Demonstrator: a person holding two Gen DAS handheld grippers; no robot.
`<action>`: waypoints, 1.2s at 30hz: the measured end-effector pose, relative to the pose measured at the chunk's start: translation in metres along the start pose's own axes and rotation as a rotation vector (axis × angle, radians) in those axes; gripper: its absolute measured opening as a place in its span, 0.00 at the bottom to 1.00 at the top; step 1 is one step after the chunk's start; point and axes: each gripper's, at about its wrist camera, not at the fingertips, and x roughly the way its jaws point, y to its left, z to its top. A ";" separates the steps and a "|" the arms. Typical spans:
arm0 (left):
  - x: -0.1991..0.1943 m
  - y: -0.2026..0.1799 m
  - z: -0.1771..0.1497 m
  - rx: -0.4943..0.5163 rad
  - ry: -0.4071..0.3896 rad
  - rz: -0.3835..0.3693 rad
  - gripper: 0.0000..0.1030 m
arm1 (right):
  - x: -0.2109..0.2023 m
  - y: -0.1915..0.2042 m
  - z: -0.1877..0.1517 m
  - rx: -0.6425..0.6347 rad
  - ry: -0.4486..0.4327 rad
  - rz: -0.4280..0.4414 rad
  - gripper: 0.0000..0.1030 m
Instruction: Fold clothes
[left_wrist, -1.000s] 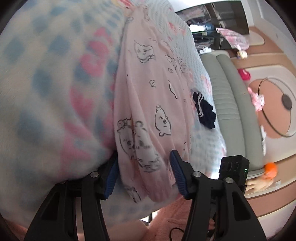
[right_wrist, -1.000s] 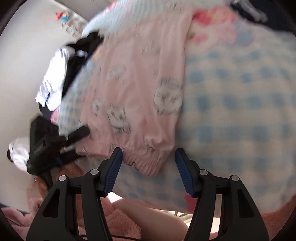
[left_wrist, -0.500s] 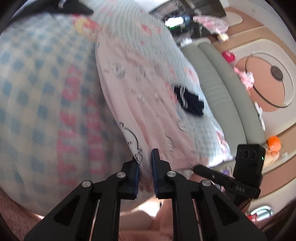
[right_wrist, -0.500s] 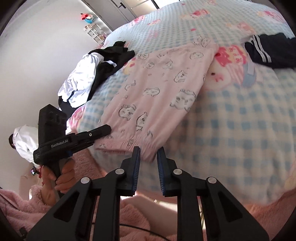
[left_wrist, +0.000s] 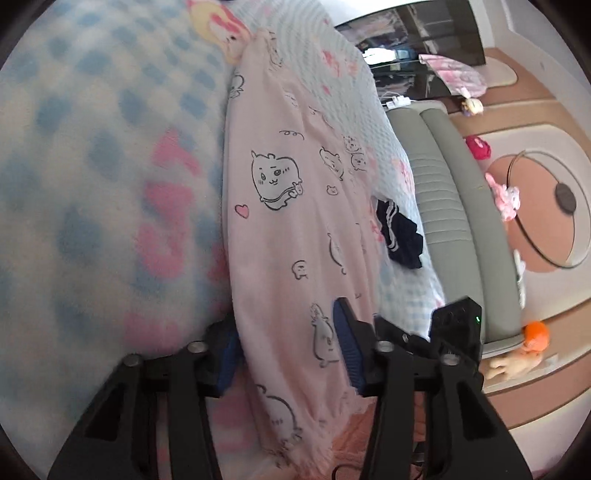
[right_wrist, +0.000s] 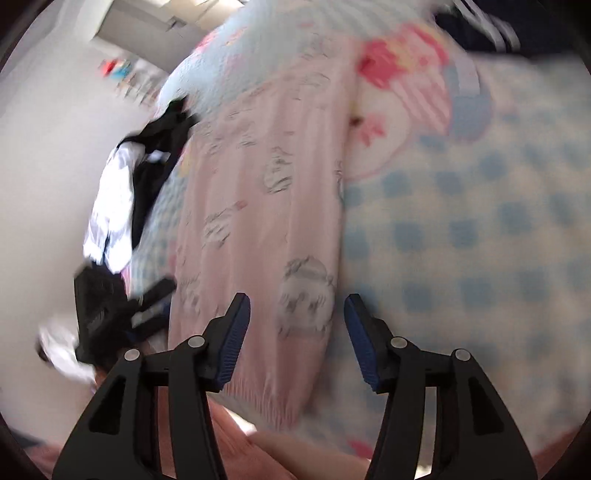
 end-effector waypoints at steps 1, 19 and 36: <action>0.002 -0.001 -0.001 0.015 -0.007 0.017 0.22 | 0.003 -0.001 0.001 0.009 -0.012 0.001 0.51; -0.015 -0.022 -0.022 0.098 -0.067 0.081 0.38 | -0.026 0.033 -0.028 -0.186 -0.181 -0.135 0.33; 0.002 -0.009 -0.069 0.008 0.125 0.025 0.42 | 0.020 0.043 -0.057 -0.154 0.042 -0.081 0.47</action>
